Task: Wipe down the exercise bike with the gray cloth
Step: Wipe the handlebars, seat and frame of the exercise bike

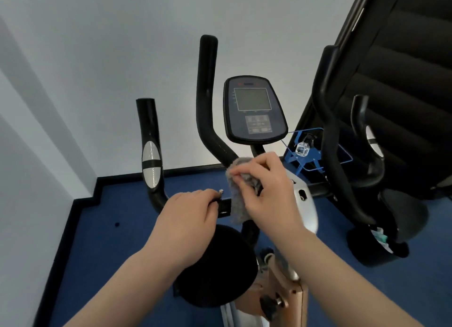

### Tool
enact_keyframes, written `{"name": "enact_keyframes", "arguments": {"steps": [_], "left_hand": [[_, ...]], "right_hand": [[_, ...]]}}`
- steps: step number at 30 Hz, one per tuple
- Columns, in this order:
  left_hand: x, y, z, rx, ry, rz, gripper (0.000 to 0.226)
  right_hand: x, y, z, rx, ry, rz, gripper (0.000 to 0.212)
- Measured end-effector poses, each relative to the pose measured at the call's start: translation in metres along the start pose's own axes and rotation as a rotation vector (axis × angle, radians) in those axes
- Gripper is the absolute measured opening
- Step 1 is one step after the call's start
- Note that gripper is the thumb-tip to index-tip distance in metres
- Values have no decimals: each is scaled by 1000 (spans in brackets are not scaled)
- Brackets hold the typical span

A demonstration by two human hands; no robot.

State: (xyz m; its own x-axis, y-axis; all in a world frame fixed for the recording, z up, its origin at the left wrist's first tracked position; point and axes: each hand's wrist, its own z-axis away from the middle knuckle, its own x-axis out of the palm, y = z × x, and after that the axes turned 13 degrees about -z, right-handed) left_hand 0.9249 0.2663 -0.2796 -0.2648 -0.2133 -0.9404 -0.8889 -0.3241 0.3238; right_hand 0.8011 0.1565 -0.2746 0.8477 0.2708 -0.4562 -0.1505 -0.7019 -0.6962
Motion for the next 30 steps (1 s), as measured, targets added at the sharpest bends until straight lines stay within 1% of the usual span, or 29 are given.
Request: {"name": "enact_keyframes", "arguments": {"steps": [4,6,9,13,15,17,19,22,25,28,30], "left_hand": [[1,-1,-1,-6,-6,19,30],[1,-1,-2,-4,0,11,30],[0,0,-1,-8,-3,4,30],[-1,2,-2,-1,-22,3,26],[-1,1,-1,-24,-13,17,28],[-1,0,0,-28,-6,35,29],[-1,-1,0,-28,5,56,27],[1,-2,0,-40,24,71,28],[3,-3,-1,-42,42,85,28],[0,-2,-1,-20,72,99,26],[-5,-1,0,7,145,76,26]], "right_hand": [[-12,-6,85,67,84,-47,16],[-10,-6,95,85,115,-38,18],[-4,4,55,-19,74,-18,22],[18,2,-38,-32,10,17,15],[24,-1,-60,-55,-41,10,12],[17,2,-55,-57,-54,-30,11],[2,8,-28,-33,-59,-80,14],[-14,13,11,21,-43,-81,28],[-8,12,22,83,-11,-29,37],[2,8,15,69,68,41,32],[6,10,5,18,100,72,25]]}}
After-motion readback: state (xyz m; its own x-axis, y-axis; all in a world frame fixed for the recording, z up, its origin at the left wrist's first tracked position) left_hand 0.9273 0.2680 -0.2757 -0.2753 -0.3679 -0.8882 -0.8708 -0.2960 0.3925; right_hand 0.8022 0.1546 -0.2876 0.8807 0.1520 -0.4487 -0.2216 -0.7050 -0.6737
